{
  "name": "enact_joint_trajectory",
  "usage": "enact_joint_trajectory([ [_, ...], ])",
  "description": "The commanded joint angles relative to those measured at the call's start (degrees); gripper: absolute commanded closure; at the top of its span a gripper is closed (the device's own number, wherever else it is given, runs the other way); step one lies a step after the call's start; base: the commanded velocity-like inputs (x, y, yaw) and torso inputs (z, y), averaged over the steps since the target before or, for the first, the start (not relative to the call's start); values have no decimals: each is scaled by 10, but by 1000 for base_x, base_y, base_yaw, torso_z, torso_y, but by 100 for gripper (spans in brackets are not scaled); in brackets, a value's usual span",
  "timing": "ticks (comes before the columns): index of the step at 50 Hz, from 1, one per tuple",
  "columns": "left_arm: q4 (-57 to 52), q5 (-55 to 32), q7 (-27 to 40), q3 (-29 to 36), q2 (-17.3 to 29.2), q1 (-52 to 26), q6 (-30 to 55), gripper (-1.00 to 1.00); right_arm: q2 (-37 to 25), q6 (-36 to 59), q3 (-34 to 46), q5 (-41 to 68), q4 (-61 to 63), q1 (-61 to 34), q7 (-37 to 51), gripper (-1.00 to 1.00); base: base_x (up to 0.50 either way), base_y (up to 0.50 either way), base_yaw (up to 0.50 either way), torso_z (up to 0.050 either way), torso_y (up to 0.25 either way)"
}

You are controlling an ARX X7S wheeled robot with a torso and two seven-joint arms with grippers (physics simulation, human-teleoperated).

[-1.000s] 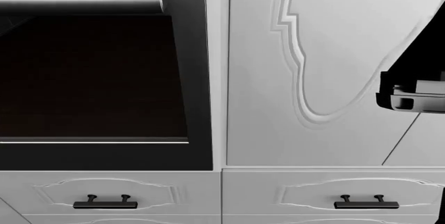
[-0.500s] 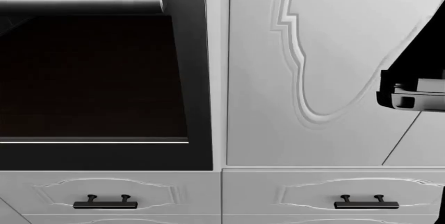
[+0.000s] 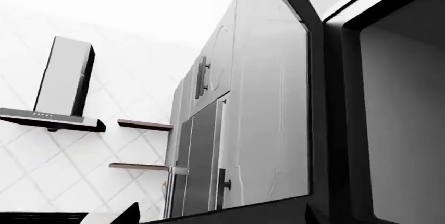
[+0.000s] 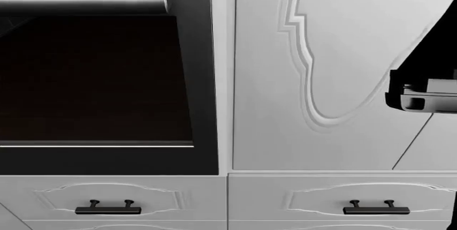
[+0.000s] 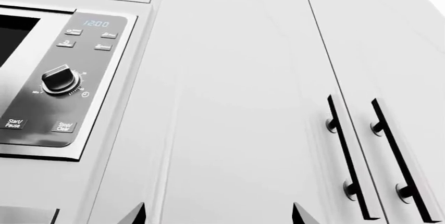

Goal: Open the microwave door

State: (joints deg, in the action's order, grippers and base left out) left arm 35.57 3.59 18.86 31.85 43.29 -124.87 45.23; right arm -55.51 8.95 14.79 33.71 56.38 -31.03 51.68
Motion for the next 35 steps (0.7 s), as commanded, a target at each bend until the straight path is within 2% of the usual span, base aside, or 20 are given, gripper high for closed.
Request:
enact_joint_trajectory([
  [1,-20,32,-39,28,71,-6,38,-100,6,18,12,3,4,-23,3,-100,0,0,0,0,0],
  [8,-17,56,-57,40,120,-19,57,-100,21,37,30,5,1,-51,-1,-100,0,0,0,0,0],
  [16,12,127,-104,73,167,-98,54,-100,35,59,44,14,-1,-88,-4,-100,0,0,0,0,0],
  [18,27,222,-150,13,155,-101,33,-100,34,65,44,18,1,-96,-2,-100,0,0,0,0,0],
  [22,56,484,-245,-188,103,-101,-60,-100,34,72,44,22,1,-106,-1,-100,0,0,0,0,0],
  [25,35,608,-285,-283,78,-101,-112,-100,32,71,44,21,-1,-105,-1,-100,0,0,0,0,0],
  [29,3,667,-317,-306,77,-101,-136,-100,32,65,44,18,-5,-101,-2,-100,0,0,0,0,0],
  [35,-23,741,-357,-309,102,-101,-169,-100,37,57,46,15,-11,-100,-5,-100,0,0,0,0,0],
])
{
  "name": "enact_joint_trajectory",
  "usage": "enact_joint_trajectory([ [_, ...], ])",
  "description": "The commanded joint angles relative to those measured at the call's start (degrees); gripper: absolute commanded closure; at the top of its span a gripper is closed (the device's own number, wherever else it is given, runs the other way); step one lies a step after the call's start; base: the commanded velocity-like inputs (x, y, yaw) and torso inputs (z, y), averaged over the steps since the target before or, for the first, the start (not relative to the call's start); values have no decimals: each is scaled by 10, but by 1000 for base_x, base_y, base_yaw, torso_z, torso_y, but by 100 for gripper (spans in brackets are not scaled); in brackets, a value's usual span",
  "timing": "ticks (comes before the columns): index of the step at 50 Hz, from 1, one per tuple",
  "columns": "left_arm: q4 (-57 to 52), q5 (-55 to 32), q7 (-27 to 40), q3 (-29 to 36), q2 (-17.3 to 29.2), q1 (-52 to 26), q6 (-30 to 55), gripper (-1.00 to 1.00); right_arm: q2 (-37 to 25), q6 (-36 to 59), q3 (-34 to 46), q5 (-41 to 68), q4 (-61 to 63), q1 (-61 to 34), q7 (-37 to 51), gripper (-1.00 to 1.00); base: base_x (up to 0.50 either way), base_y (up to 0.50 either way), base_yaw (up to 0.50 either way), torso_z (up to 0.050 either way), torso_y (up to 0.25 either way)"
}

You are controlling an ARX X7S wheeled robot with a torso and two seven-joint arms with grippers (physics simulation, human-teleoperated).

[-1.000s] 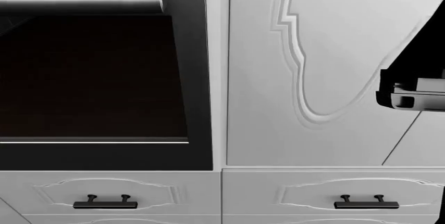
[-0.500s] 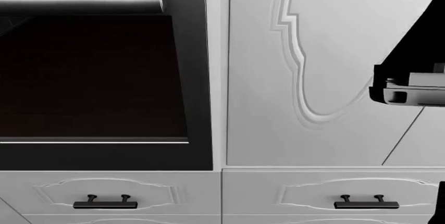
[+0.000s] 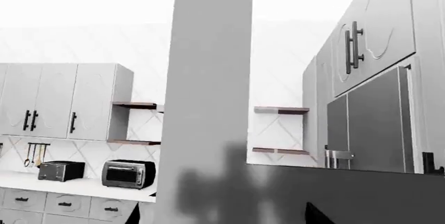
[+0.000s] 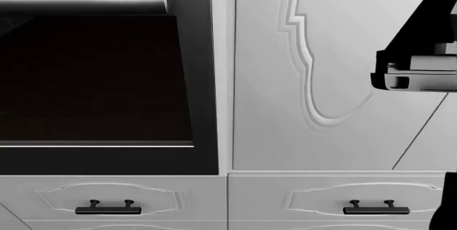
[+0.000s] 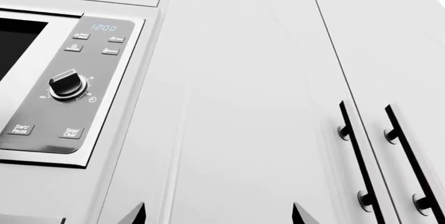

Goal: Open the microwave door

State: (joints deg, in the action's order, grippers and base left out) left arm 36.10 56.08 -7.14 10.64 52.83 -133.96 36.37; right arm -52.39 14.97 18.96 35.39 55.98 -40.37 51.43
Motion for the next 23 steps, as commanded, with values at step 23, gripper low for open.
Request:
enact_joint_trajectory([
  [23,-126,262,-146,-103,79,-10,-136,-100,21,-15,17,-8,-20,-12,-9,-100,0,0,0,0,0],
])
